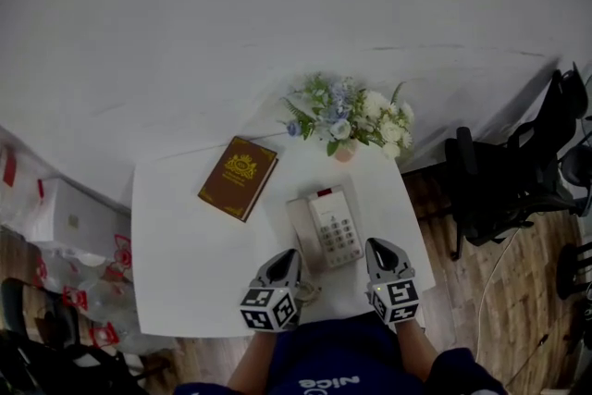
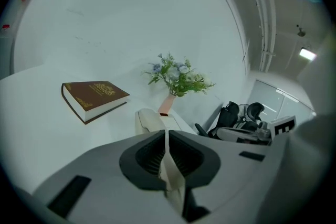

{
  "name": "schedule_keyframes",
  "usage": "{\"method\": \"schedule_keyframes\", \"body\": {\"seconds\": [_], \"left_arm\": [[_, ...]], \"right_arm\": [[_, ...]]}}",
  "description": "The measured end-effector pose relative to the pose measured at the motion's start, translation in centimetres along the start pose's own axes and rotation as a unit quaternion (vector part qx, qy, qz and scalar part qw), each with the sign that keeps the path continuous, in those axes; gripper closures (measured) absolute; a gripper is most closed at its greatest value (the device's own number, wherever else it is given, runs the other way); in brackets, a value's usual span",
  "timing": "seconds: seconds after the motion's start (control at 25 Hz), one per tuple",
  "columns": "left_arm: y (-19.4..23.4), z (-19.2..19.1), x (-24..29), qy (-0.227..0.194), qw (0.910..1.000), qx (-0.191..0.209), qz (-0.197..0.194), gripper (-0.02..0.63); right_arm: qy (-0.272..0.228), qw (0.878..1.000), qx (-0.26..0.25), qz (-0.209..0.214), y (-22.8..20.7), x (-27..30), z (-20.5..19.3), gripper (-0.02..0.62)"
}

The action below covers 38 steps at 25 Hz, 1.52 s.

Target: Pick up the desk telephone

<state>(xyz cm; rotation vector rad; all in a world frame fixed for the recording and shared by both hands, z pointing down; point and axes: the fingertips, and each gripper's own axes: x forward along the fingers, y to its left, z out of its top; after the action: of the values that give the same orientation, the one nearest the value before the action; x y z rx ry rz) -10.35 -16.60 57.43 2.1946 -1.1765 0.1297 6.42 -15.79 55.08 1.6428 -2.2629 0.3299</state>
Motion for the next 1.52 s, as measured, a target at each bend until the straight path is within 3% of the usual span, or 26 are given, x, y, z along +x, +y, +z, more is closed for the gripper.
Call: {"method": "schedule_keyframes", "body": {"seconds": [0.36,0.52,0.64,0.72,0.8,0.96,1.2,1.44,1.52], "left_arm": [[1.0,0.0,0.3,0.002,0.9989,-0.040,0.026,0.588],[1.2,-0.1,0.6,0.011,0.9977,-0.058,0.033,0.576],[1.0,-0.3,1.3,0.025,0.9956,-0.088,0.018,0.453],[1.1,-0.6,1.8,0.035,0.9938,-0.105,0.011,0.404],[1.5,-0.9,2.3,0.043,0.9914,-0.123,0.009,0.372],[2.6,-1.5,3.3,0.061,0.9848,-0.163,-0.001,0.326],[3.4,-1.4,5.0,0.070,0.9690,-0.233,-0.042,0.275],[5.0,-2.4,6.7,0.094,0.9616,-0.255,-0.039,0.241],[4.9,-2.9,7.4,0.100,0.9553,-0.273,-0.052,0.236]], "right_arm": [[0.044,0.999,0.007,0.010,-1.3,1.0,-0.6,0.571],[0.061,0.997,0.019,0.041,-1.5,2.1,-0.4,0.570],[0.078,0.994,0.035,0.068,-1.6,3.1,-0.5,0.567],[0.091,0.991,0.048,0.089,-1.6,3.7,-0.9,0.515],[0.107,0.985,0.064,0.116,-1.5,4.4,-1.3,0.431],[0.143,0.972,0.099,0.157,-1.4,6.0,-2.3,0.380],[0.199,0.951,0.131,0.195,-1.7,8.6,-3.5,0.333],[0.224,0.931,0.181,0.225,-1.5,10.7,-3.9,0.319],[0.239,0.925,0.189,0.228,-1.7,10.8,-4.6,0.319]]}}
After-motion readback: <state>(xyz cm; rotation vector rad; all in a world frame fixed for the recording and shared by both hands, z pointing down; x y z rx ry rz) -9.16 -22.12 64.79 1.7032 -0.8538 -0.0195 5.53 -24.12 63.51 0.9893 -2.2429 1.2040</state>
